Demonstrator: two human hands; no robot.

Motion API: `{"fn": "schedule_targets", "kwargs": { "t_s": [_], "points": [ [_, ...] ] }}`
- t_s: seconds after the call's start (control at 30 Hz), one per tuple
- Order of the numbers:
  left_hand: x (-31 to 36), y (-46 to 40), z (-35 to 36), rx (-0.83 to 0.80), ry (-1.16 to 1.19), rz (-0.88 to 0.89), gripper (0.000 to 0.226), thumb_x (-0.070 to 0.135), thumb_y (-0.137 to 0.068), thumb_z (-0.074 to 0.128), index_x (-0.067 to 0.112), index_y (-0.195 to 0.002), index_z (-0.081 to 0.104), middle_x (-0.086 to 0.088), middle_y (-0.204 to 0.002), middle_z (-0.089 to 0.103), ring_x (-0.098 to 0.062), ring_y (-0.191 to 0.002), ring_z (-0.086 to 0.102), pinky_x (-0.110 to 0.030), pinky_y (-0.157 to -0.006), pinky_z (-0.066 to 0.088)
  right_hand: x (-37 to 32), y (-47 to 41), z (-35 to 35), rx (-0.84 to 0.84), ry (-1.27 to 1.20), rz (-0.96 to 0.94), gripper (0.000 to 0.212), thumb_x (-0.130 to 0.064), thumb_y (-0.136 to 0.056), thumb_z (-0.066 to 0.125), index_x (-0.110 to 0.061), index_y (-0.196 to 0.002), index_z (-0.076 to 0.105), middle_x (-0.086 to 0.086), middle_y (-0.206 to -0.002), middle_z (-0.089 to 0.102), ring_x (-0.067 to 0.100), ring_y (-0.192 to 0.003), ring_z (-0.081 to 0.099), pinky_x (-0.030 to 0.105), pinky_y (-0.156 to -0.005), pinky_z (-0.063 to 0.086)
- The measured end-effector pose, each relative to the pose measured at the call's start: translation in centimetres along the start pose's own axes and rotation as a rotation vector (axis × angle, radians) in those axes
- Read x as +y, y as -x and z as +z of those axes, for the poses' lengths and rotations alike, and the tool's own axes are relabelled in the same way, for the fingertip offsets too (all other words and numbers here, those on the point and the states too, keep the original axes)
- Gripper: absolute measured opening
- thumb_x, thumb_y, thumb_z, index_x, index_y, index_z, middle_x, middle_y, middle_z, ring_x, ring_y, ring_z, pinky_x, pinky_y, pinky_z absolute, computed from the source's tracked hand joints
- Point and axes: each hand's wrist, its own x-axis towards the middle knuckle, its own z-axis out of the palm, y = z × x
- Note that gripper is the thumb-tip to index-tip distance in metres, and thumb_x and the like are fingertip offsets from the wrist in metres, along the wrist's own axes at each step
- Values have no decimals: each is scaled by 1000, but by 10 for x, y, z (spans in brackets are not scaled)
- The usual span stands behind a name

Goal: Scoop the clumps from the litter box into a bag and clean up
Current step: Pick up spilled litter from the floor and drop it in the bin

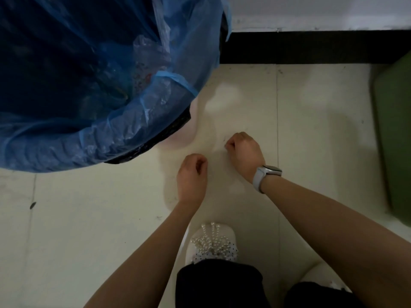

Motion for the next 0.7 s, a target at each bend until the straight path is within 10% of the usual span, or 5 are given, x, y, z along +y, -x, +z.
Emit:
{"fn": "schedule_targets", "kwargs": {
  "t_s": [0.27, 0.43, 0.7],
  "points": [
    [7, -3, 14, -76, -160, 145, 4, 7, -81, 66, 7, -84, 68, -7, -83, 65, -21, -76, 56, -24, -69, 37, -6, -1, 0, -53, 204, -121, 28, 15, -43, 75, 5, -61, 56, 21, -61, 56, 34, -50, 56, 24, -38, 36],
    [9, -7, 22, -91, -178, 189, 9, 13, -81, 67, 9, -88, 71, -7, -86, 67, -23, -81, 58, -25, -73, 39, 15, 3, -18, 65, -15, -20, 16, 13, -79, 45, 10, -92, 55, 28, -100, 53, 38, -91, 50, 37, -74, 33],
    [19, -10, 32, -79, -216, 171, 9, 18, -79, 68, 11, -85, 71, -6, -82, 67, -26, -76, 61, -32, -69, 45, 52, 23, -31, 165, -266, 246, 14, 2, -89, 44, 8, -90, 57, 25, -99, 57, 30, -88, 52, 17, -65, 26]
  ]
}}
